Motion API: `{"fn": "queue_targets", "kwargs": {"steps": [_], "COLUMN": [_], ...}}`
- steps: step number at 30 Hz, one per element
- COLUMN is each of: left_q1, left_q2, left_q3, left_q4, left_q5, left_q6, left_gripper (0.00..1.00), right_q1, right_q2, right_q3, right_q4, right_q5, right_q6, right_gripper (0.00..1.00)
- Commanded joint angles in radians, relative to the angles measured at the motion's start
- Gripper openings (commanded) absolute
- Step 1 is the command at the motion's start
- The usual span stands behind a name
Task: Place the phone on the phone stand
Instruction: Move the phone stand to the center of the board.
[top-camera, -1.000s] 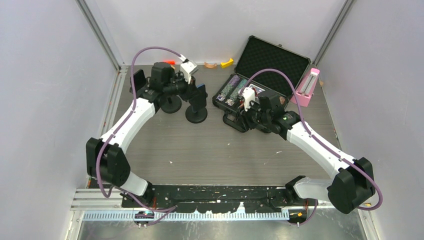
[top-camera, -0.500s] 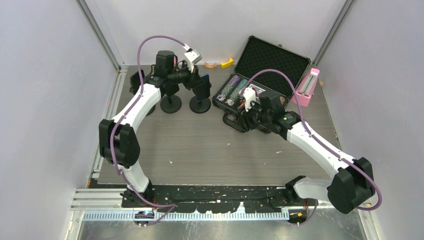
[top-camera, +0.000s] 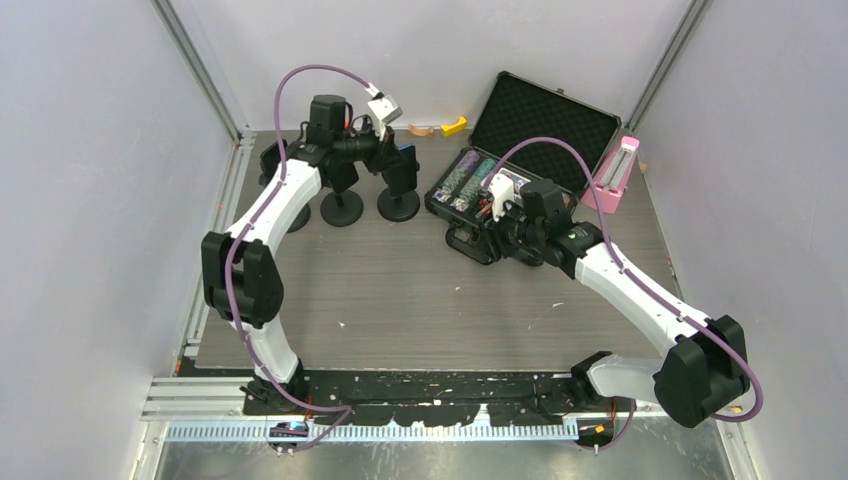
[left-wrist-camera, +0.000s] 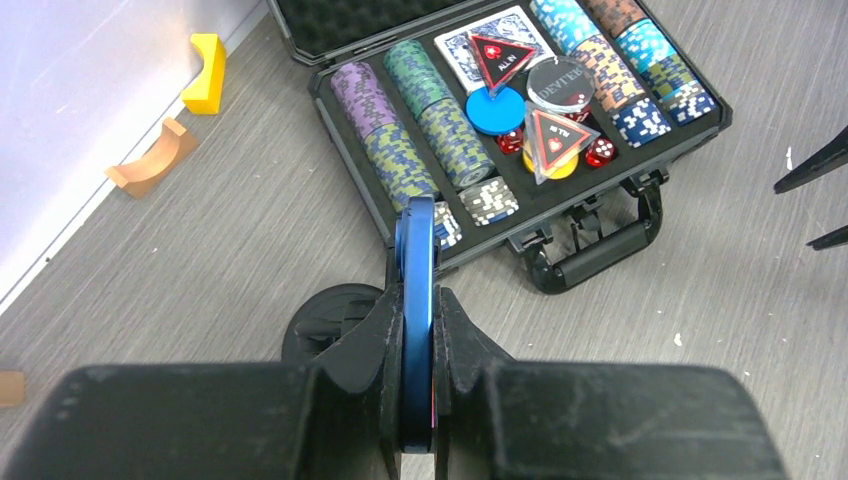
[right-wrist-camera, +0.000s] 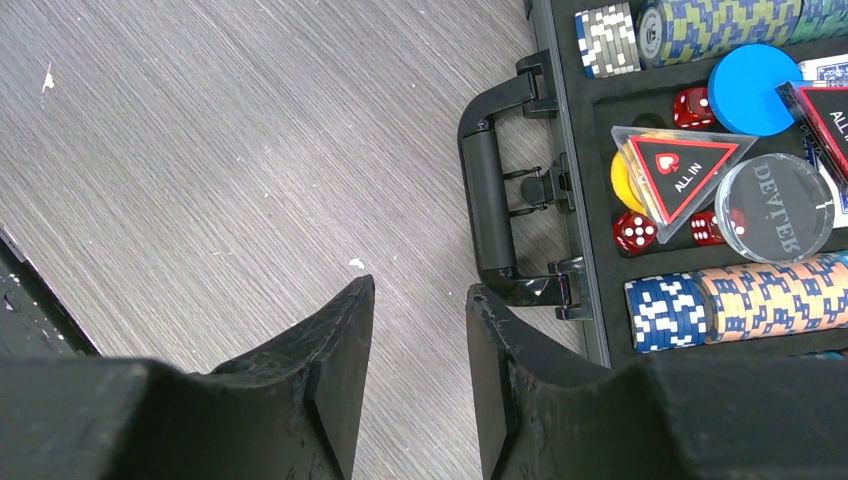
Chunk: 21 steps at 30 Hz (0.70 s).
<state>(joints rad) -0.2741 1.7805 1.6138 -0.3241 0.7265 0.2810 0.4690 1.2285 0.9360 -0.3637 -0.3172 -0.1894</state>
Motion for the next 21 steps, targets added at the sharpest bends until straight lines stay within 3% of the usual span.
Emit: {"fn": "queue_targets", "kwargs": {"steps": [1, 7, 14, 18, 21], "left_q1": [0.027, 0.032, 0.032, 0.032, 0.033], "left_q2": [0.017, 0.031, 0.005, -0.043, -0.110], "left_q3": [0.057, 0.083, 0.080, 0.076, 0.051], "left_q4": [-0.013, -0.036, -0.024, -0.013, 0.001], "left_q5": [-0.017, -0.015, -0.048, -0.112, -0.167], "left_q6": [0.077, 0.080, 0.028, 0.004, -0.015], "left_gripper": [0.05, 0.15, 0.47, 0.69, 0.79], "right_q1": [-0.010, -0.018, -0.022, -0.025, -0.028], "right_q2": [-0.022, -0.020, -0.030, -0.051, -0.076], "right_q3": [-0.002, -0.002, 0.008, 0.030, 0.047], "right_q4": [0.039, 0.037, 0.023, -0.003, -0.022], "right_q5": [-0.019, -0.023, -0.024, -0.011, 0.003], "right_q6": [-0.015, -0.013, -0.003, 0.012, 0.013], "right_gripper": [0.44, 0.45, 0.47, 0.55, 0.62]}}
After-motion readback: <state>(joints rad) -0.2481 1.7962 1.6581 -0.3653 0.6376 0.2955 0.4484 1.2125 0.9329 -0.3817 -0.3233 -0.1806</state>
